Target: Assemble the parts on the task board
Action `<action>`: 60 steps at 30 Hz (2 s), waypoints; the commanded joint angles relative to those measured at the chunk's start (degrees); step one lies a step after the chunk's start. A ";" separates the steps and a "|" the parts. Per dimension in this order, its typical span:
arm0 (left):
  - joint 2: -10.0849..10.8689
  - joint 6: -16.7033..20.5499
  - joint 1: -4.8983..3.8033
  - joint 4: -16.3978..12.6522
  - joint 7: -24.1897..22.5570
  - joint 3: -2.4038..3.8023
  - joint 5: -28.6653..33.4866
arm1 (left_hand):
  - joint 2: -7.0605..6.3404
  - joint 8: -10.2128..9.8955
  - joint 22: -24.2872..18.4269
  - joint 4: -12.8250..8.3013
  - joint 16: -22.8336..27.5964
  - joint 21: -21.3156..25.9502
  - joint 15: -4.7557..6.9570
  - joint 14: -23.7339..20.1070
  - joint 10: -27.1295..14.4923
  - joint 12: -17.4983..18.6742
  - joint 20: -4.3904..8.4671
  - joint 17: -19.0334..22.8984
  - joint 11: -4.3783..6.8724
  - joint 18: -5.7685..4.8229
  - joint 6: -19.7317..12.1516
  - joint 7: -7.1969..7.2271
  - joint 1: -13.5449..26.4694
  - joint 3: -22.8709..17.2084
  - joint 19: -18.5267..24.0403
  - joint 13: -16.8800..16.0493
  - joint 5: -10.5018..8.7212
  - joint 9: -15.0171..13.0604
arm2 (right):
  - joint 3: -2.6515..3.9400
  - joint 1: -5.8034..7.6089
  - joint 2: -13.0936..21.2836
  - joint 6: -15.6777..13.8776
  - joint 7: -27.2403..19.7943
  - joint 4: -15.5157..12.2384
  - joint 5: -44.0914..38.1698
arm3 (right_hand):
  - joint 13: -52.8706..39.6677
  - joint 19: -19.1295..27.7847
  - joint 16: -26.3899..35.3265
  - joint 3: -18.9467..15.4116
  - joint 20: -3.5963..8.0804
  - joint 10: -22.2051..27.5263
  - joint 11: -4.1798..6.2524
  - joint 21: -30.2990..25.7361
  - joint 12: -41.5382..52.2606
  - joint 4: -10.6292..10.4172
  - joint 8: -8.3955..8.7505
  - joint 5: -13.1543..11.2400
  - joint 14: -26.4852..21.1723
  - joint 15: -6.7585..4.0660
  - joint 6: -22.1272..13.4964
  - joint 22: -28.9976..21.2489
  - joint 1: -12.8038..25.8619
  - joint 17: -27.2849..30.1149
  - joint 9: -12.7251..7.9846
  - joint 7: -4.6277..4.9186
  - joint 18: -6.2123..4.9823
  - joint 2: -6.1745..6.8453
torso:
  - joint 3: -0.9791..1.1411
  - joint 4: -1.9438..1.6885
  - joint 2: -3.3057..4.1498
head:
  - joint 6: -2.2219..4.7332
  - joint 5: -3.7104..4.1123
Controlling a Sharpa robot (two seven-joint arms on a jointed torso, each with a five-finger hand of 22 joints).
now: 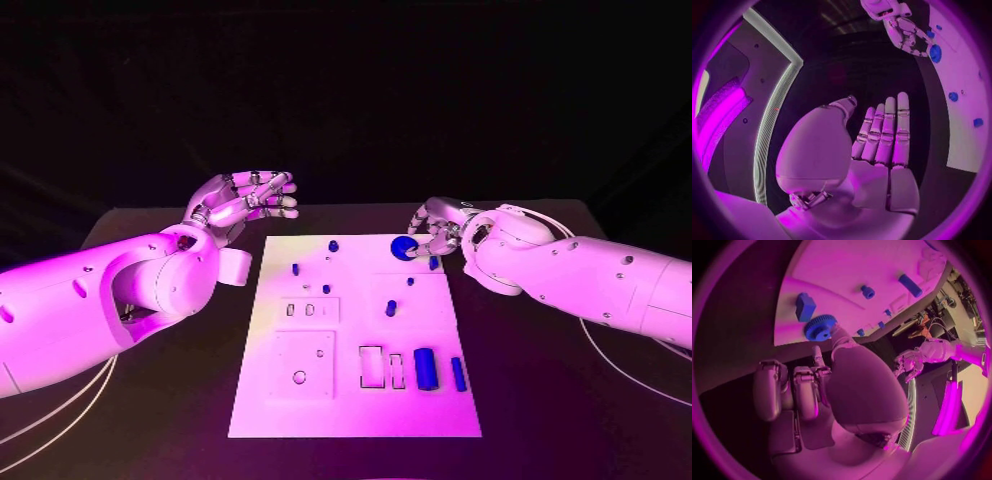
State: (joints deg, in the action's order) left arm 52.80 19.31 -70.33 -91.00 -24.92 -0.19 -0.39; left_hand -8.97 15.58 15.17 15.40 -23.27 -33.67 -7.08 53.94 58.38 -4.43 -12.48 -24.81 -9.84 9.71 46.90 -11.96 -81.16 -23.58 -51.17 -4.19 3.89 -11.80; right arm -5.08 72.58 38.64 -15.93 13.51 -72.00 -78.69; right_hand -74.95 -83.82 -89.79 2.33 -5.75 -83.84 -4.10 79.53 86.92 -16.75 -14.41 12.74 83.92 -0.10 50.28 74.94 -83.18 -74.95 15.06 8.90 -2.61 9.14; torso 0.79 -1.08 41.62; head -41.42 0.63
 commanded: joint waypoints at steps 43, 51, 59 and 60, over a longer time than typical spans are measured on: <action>-0.29 -1.57 0.00 0.07 -0.03 0.03 0.06 | 0.04 -0.31 0.07 0.00 0.28 -0.23 -0.08 -0.40 -0.07 0.32 0.11 -0.09 -0.39 0.56 -0.29 -1.41 0.42 -0.22 0.44 0.00 -0.32 -0.10 | -0.18 -1.19 -2.04 0.95 0.16 2.24 1.15 | -10.29 -2.16 -0.21 7.40 -0.14 -1.91 0.23 1.53 0.39 1.16 -0.80 0.90 6.08 -0.04 2.75 11.13 -3.64 -15.05 -0.05 -0.49 0.62 -1.95 | 0.06 0.16 -0.13 | -1.07 -0.57; -0.32 -1.54 0.00 0.15 -0.02 0.03 0.05 | 0.04 -0.31 0.07 0.00 0.28 -0.23 -0.08 -0.40 -0.07 0.32 0.11 -0.09 -0.39 0.56 -0.29 -1.41 0.42 -0.22 0.44 0.00 -0.32 -0.10 | -0.18 -1.21 -1.81 -4.76 -0.57 0.52 -0.89 | -10.26 -2.90 -0.21 12.96 0.11 -1.91 0.48 3.20 0.27 0.92 -1.37 0.80 6.08 -0.26 4.41 12.02 -3.60 -15.05 -0.09 -0.70 0.99 -1.31 | 0.07 0.12 -0.15 | -0.90 -0.84; -0.52 -1.64 0.00 0.28 0.01 0.03 0.05 | 0.04 -0.31 0.07 0.00 0.28 -0.23 -0.08 -0.40 -0.07 0.32 0.11 -0.09 -0.39 0.56 -0.29 -1.41 0.42 -0.22 0.44 0.00 -0.32 -0.10 | -0.13 -0.76 -2.36 -9.21 -1.41 -2.71 -4.18 | -10.65 -3.26 -0.21 14.17 0.13 -2.30 0.53 3.97 0.47 0.94 -1.51 0.77 6.08 -0.30 4.65 12.38 -3.05 -15.05 -0.07 -0.77 1.16 -0.64 | 0.09 0.11 -0.15 | -0.75 -1.05; -0.55 -1.65 0.00 0.30 0.02 0.03 0.05 | 0.04 -0.31 0.07 0.00 0.28 -0.23 -0.08 -0.40 -0.07 0.32 0.11 -0.09 -0.39 0.56 -0.29 -1.41 0.42 -0.22 0.44 0.00 -0.32 -0.10 | -0.13 -0.69 -2.60 -9.49 -1.44 -3.15 -4.78 | -10.65 -3.26 -0.21 14.17 0.13 -2.30 0.53 3.97 0.47 0.94 -1.51 0.77 6.08 -0.30 4.65 12.38 -3.05 -15.05 -0.07 -0.77 1.16 -0.64 | 0.12 0.12 -0.15 | -0.76 -1.08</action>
State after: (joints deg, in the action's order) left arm 52.38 18.73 -70.31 -90.67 -24.63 -0.19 -0.40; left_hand -8.97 15.58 15.16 15.41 -23.27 -33.67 -7.09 53.94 58.38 -4.44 -12.48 -24.83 -9.84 9.71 46.90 -11.96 -81.16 -23.58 -51.17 -4.19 3.89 -11.84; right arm -5.24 71.80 36.31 -22.09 13.25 -74.57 -79.92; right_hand -74.91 -84.02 -89.78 16.25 -5.95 -84.03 -3.89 83.21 87.15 -15.80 -15.12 13.32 83.92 -0.11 53.85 74.91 -86.69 -74.91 14.59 8.58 -2.61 8.62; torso 0.86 -0.97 41.47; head -42.17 -0.35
